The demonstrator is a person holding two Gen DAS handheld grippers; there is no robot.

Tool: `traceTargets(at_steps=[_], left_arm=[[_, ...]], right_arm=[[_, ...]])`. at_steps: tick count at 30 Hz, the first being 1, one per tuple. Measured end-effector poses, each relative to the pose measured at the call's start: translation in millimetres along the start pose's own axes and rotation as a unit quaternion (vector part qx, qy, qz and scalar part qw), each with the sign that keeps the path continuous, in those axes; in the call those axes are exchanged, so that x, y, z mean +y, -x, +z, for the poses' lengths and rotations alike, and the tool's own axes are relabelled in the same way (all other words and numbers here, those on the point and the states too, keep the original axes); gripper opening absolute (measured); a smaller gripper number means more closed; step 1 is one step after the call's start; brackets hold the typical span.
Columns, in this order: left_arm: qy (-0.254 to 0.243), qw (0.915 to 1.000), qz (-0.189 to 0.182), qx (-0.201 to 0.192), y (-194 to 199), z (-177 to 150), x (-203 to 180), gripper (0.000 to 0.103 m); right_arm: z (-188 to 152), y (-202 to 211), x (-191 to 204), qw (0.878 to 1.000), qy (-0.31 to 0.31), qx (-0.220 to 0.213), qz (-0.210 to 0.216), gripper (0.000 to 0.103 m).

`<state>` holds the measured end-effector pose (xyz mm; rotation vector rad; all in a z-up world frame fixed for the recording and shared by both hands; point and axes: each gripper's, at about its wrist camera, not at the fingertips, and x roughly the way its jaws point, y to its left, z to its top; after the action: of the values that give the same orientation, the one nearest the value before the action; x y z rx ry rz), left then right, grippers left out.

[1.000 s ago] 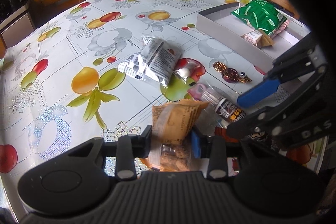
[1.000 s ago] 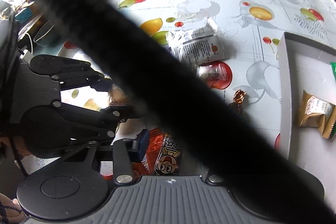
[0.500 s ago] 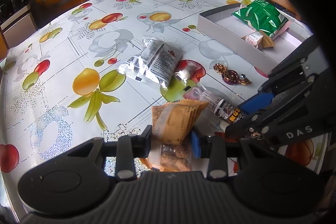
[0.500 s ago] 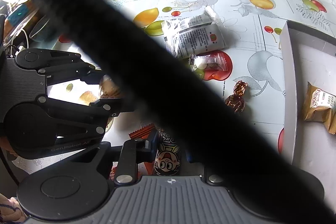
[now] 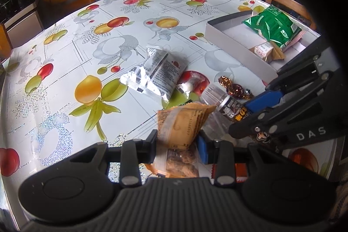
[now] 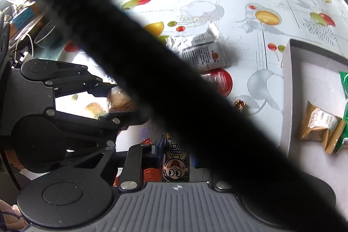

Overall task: Organize snacks
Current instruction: 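Lift both held snacks and carry them toward the white box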

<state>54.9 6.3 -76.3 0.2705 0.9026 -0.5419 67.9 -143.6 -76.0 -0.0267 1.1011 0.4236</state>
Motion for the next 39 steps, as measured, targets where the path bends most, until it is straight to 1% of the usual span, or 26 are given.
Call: traceTargets(at_steps=[11, 26, 30, 39], left_arm=[[0.015, 0.9997, 0.016, -0.008, 8.5, 11.0, -8.9, 0.035], [0.037, 0.9981, 0.048, -0.014, 12.7, 27.5, -17.2, 0.035], [0.048, 0.9973, 0.052, -0.018, 14.7, 32.2, -17.6, 0.035], [0.051, 0.9965, 0.061, -0.024, 15.8, 38.2, -23.2, 0.035]], right_arm=[[5.0, 13.8, -6.2, 1.0, 0.009, -0.019, 0.012, 0.026], [16.9, 29.9, -18.9, 0.999, 0.019, -0.042, 0.03, 0.026], [19.4, 34.1, -22.4, 0.998, 0.019, -0.047, 0.034, 0.026], [22.3, 46.2, -31.4, 0.997, 0.018, -0.061, 0.037, 0.026]])
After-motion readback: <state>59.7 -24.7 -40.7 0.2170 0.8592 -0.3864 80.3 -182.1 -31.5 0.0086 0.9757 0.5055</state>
